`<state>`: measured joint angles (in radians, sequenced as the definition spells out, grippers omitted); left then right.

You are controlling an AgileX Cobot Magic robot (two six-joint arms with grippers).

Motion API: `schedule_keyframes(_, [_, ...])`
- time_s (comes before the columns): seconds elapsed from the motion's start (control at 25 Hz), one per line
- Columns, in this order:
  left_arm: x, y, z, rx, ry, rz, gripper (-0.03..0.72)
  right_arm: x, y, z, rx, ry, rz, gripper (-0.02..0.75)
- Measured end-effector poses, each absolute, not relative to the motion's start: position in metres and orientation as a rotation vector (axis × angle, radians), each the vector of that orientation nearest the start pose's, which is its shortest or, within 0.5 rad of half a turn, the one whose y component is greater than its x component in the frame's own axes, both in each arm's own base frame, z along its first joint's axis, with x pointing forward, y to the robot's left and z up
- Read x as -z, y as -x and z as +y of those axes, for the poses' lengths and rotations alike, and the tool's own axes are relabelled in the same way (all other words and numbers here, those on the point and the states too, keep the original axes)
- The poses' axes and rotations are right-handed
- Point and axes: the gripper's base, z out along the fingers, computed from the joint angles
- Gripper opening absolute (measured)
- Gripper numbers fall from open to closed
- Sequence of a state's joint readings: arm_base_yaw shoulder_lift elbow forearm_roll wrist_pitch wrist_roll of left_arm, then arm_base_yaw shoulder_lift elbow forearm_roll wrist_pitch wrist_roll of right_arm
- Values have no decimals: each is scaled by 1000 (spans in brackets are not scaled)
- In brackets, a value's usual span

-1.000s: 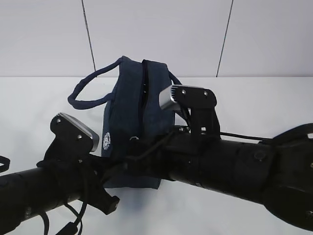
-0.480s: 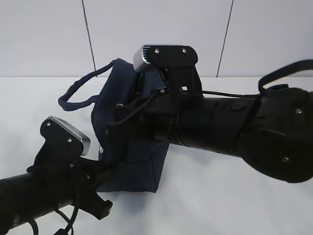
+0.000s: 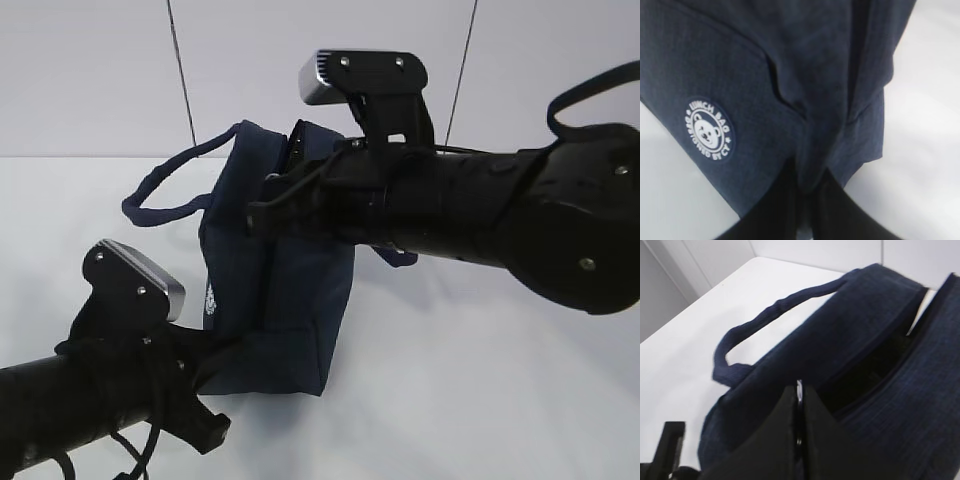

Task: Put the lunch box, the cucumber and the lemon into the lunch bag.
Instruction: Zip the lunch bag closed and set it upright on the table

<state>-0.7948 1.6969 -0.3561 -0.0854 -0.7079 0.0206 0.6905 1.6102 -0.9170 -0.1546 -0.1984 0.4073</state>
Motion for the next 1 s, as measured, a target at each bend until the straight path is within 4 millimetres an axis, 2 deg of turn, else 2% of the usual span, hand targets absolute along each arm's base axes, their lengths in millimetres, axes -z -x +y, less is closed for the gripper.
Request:
schedule_keyframes(0.2, [-122, -176, -180, 461, -764, 1978, 16, -249, -282, 218, -610, 421, 1974, -13])
schedule_keyframes(0.32, [-122, -176, -181, 465, -765, 1976, 17, -246, -285, 218, -603, 422, 1984, -13])
schedule_keyframes(0.44, [-123, -176, -180, 467, -708, 1997, 50, -246, -285, 217, -598, 422, 1992, -13])
schedule_keyframes(0.52, [-124, -177, -179, 481, -654, 2020, 124, -246, -286, 217, -597, 419, 1990, -13])
schedule_keyframes(0.68, [-137, -174, -178, 536, -590, 2013, 400, -248, -287, 215, -594, 413, 1988, -13])
schedule_keyframes(0.76, [-149, -174, -177, 564, -566, 1973, 503, -248, -288, 216, -591, 413, 1992, -13])
schedule_keyframes(0.88, [-166, -172, -175, 595, -540, 1913, 550, -248, -288, 215, -588, 413, 1996, -13])
schedule_keyframes(1.0, [-174, -171, -174, 610, -529, 1881, 560, -248, -287, 216, -592, 412, 1998, -13])
